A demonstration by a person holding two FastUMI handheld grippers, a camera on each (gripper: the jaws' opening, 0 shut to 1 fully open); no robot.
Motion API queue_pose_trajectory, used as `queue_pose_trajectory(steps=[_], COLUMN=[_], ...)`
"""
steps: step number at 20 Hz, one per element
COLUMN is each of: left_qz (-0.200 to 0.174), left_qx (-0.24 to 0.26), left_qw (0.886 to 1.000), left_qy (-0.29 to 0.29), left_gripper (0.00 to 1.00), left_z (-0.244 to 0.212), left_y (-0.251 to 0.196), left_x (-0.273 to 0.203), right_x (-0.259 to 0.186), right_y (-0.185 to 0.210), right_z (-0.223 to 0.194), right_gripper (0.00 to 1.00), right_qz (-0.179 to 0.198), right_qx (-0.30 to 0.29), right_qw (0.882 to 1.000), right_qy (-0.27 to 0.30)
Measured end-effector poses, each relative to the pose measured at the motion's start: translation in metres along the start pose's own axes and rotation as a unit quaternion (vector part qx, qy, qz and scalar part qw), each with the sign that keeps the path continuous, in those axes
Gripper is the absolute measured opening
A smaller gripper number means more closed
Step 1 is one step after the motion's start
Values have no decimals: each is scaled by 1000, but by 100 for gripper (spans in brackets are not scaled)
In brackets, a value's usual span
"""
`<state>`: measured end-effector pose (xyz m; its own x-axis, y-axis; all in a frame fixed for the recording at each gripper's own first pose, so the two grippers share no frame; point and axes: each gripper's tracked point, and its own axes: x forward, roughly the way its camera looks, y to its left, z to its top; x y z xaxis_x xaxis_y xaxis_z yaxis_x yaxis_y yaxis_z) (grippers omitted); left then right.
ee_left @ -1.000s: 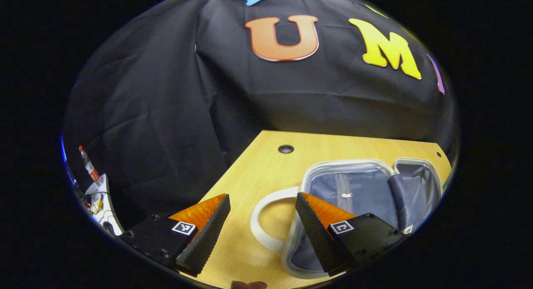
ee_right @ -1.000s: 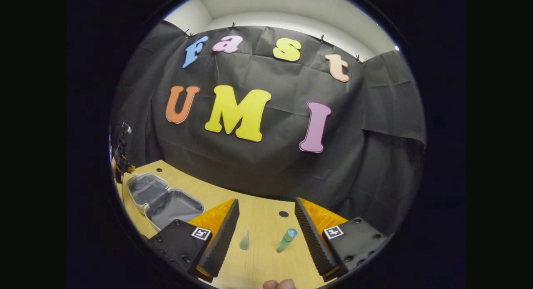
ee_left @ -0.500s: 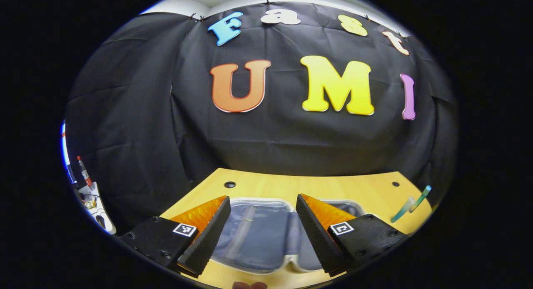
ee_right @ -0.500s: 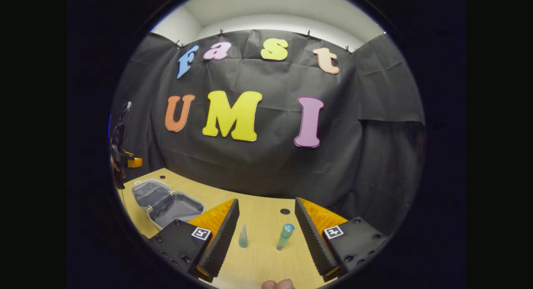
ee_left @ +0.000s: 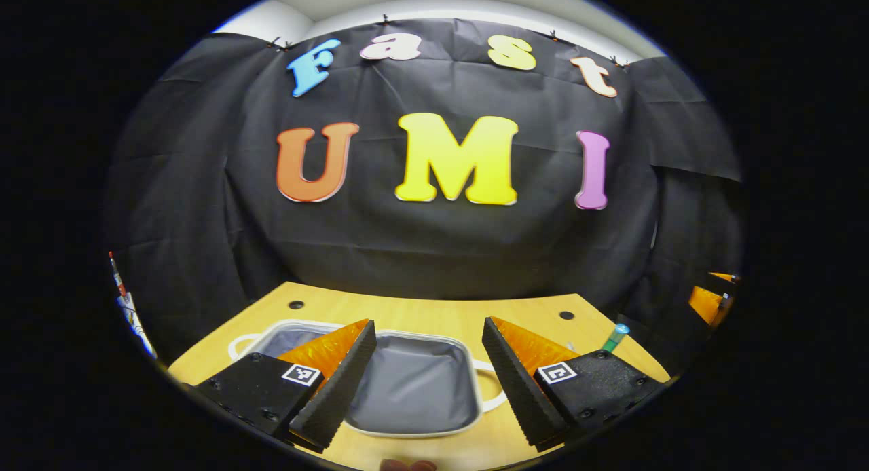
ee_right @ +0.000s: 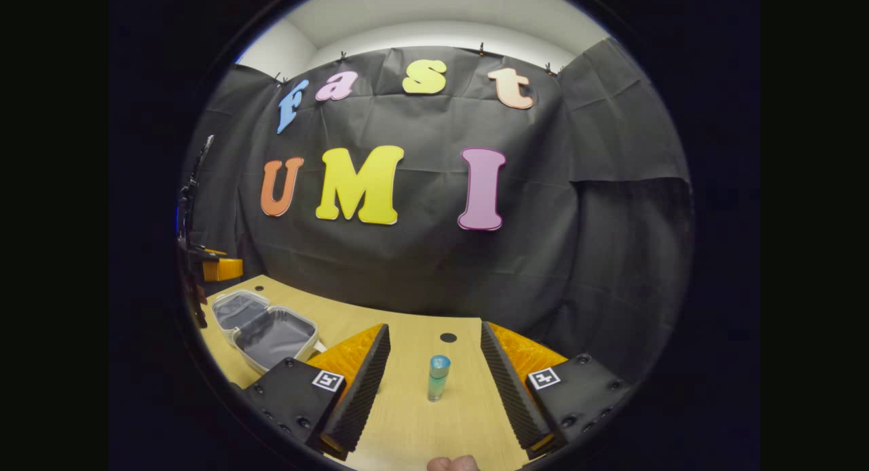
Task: First open the suitcase, pack the skin care products into it, and then close the suitcase.
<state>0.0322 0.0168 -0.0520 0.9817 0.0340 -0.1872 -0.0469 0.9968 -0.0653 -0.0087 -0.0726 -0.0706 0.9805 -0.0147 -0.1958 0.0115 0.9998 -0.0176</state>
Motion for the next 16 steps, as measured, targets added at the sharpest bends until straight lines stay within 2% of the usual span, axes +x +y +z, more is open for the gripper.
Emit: queue_pose_trajectory(steps=[5,9,12,16], left_qz=[-75,-119,-135,-126], left_qx=[16,19,14,10], left_qw=[996,990,986,983], left_qy=[38,69,96,132], left_gripper=[100,100,100,100], left_z=[-36,-75,-107,-156], left_y=[-93,-153,-184,-204], left_x=[18,34,54,95], right_x=[3,6,5,2], right_y=[-37,-64,-86,-114], right_z=[-18,-30,-35,-48], right_gripper=[80,80,80,80], right_qz=[-13,-27,-41,-59], right_qx=[-3,-9,-15,-27], right_qw=[1000,999,998,995], right_qy=[22,44,55,78])
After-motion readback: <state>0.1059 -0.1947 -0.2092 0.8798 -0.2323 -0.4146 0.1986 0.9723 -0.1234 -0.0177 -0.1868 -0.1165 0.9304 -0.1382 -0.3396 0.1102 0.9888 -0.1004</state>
